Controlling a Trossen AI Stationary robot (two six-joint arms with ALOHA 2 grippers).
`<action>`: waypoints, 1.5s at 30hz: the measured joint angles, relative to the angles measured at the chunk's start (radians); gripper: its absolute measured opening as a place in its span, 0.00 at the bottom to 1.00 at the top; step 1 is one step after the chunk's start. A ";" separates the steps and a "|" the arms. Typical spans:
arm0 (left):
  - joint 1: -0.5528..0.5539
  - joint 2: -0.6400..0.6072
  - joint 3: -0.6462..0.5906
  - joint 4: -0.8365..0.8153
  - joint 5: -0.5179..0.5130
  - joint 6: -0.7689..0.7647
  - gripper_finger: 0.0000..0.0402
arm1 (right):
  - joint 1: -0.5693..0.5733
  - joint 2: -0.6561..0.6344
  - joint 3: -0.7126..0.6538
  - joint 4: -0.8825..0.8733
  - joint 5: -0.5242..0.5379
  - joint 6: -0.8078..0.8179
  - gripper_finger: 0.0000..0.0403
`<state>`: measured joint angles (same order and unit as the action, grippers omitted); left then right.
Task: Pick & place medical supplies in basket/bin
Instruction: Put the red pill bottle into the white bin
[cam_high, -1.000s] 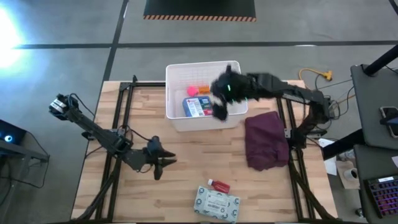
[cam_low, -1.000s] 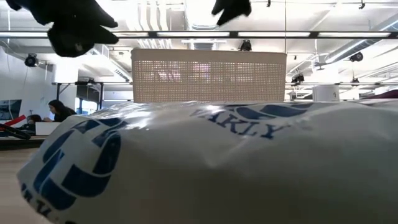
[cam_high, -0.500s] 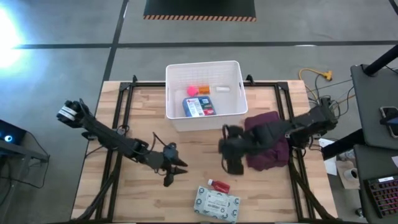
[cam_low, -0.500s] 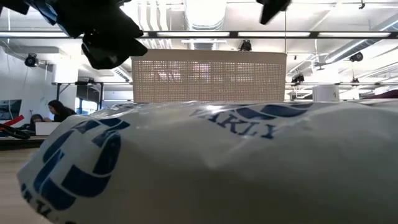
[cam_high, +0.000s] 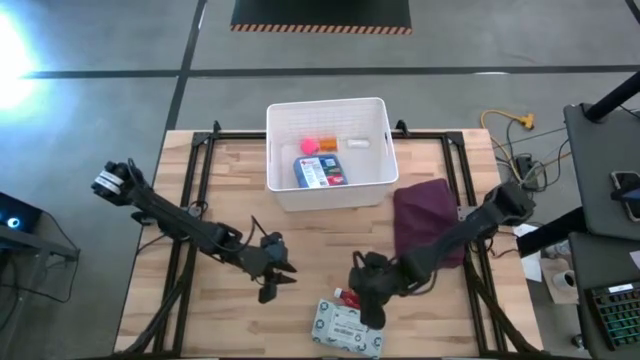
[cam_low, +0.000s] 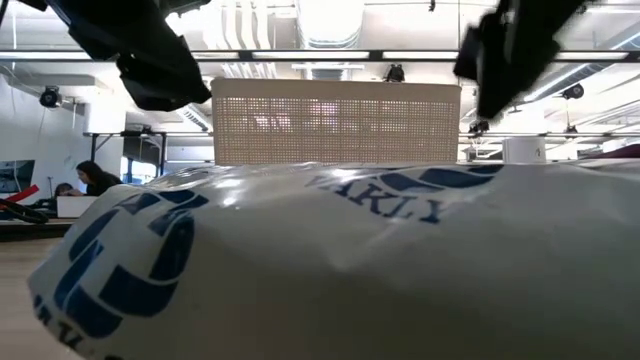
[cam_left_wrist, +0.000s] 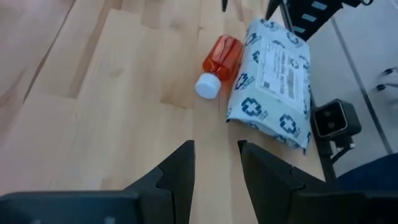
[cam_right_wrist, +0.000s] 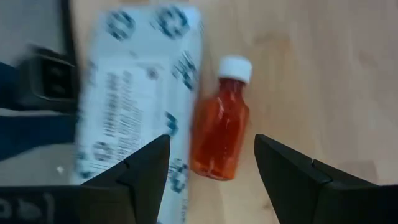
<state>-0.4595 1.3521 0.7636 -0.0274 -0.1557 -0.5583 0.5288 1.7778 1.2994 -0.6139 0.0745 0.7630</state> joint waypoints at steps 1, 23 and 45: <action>0.000 -0.004 -0.005 -0.003 0.001 0.000 0.28 | 0.003 0.018 0.000 -0.003 0.000 0.001 0.56; -0.042 -0.029 -0.031 -0.029 0.001 -0.023 0.28 | 0.014 0.264 0.082 -0.011 0.069 0.097 0.57; -0.046 -0.074 -0.031 -0.066 -0.020 -0.072 0.28 | -0.292 -0.186 0.216 -0.026 0.545 -0.233 0.39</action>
<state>-0.5056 1.2785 0.7322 -0.0934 -0.1756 -0.6304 0.2373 1.5915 1.5152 -0.6401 0.6195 0.5304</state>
